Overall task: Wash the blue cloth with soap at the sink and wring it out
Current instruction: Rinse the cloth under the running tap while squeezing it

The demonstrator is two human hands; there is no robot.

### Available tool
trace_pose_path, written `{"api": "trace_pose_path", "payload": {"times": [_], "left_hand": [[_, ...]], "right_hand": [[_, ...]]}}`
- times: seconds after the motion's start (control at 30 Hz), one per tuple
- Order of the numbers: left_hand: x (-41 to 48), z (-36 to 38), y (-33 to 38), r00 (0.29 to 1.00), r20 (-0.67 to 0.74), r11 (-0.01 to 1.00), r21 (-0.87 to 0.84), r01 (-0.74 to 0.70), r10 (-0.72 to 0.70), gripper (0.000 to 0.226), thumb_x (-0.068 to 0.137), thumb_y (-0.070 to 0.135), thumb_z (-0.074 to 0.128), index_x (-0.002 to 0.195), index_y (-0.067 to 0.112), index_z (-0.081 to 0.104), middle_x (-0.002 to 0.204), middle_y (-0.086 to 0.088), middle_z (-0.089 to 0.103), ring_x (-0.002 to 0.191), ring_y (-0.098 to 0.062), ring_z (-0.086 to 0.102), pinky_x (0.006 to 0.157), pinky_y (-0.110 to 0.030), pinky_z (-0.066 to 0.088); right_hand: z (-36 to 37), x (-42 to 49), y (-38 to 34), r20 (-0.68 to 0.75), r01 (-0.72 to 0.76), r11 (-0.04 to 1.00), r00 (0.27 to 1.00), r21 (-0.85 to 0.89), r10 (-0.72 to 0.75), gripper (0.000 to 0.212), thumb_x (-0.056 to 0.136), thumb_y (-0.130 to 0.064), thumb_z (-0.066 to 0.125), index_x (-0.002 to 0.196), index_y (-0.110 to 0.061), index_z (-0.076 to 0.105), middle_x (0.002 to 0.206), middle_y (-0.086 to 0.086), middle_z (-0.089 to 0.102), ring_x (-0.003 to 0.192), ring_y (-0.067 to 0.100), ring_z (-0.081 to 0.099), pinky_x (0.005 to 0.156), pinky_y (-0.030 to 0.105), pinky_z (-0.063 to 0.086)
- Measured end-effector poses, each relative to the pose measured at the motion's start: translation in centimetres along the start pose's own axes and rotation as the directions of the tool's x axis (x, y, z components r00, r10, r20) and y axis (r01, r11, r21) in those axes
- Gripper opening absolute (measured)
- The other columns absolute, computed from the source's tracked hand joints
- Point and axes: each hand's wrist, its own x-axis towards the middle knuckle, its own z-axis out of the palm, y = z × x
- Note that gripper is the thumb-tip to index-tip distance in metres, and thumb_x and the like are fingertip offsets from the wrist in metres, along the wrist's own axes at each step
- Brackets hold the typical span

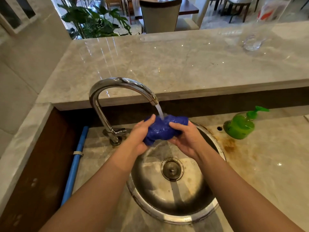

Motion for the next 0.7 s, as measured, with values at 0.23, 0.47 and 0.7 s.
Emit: {"api": "trace_pose_path", "payload": {"times": [0.23,0.47,0.7], "left_hand": [[1.6,2.2,-0.6,0.998,0.030,0.997,0.031,-0.064,0.064,0.028,0.099,0.003,0.047,0.117,0.021,0.058,0.117,-0.009,0.064,0.105,-0.029,0.064,0.085,-0.045,0.055],[3.0,3.7,-1.0,0.997,-0.039,0.997,-0.030,0.070,-0.071,0.033,0.104,0.040,0.031,0.093,0.022,0.057,0.087,0.000,0.058,0.075,-0.014,0.057,0.074,-0.032,0.048],[2.7,2.6,-1.0,0.986,0.091,0.974,0.189,0.121,-0.140,0.042,0.090,0.046,0.063,0.113,0.012,0.059,0.084,-0.008,0.068,0.059,-0.014,0.062,0.042,-0.023,0.044]], "right_hand": [[0.2,1.4,0.4,-0.074,0.043,0.986,0.996,-0.164,-0.056,0.038,0.087,-0.007,0.072,0.122,-0.014,0.060,0.123,0.014,0.070,0.109,0.031,0.070,0.088,0.047,0.060],[3.7,2.1,3.0,0.111,0.362,0.410,0.847,-0.837,-0.520,0.017,0.097,-0.037,0.058,0.090,-0.021,0.060,0.084,-0.003,0.064,0.075,0.013,0.061,0.070,0.026,0.050],[-1.0,7.2,0.5,-0.419,-0.083,0.877,0.897,-0.473,-0.141,0.023,0.098,-0.028,0.060,0.119,-0.018,0.061,0.106,0.008,0.070,0.093,0.025,0.072,0.081,0.041,0.061]]}}
